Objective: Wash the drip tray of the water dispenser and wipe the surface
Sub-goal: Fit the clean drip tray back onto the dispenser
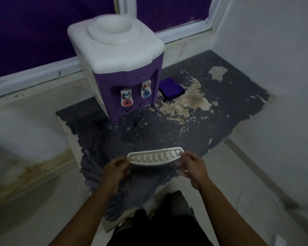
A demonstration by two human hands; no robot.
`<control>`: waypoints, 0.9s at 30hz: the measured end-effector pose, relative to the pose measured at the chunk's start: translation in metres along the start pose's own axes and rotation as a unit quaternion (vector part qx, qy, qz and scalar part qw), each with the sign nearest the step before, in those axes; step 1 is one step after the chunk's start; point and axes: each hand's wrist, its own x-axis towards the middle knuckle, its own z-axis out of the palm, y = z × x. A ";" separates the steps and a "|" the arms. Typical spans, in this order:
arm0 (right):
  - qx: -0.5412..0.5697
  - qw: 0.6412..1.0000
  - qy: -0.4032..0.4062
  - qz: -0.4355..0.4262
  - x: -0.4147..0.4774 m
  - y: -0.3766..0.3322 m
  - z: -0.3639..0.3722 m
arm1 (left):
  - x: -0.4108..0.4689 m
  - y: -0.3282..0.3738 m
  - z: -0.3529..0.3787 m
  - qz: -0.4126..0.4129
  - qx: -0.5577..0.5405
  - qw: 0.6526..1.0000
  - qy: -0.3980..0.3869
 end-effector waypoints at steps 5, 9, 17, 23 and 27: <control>-0.038 0.999 -0.026 0.003 0.061 -0.029 0.020 | 0.025 0.020 0.024 0.026 0.006 0.998 0.060; -0.074 0.989 -0.122 0.022 0.113 -0.070 0.046 | 0.052 0.037 0.043 0.021 -0.063 0.989 0.129; -0.135 0.976 -0.168 0.010 0.202 -0.108 0.087 | 0.098 0.050 0.078 0.014 -0.141 0.962 0.234; -0.150 0.972 -0.180 0.011 0.253 -0.118 0.113 | 0.132 0.055 0.092 -0.005 -0.186 0.949 0.255; -0.148 0.972 -0.182 0.007 0.275 -0.122 0.130 | 0.152 0.063 0.094 0.003 -0.197 0.943 0.268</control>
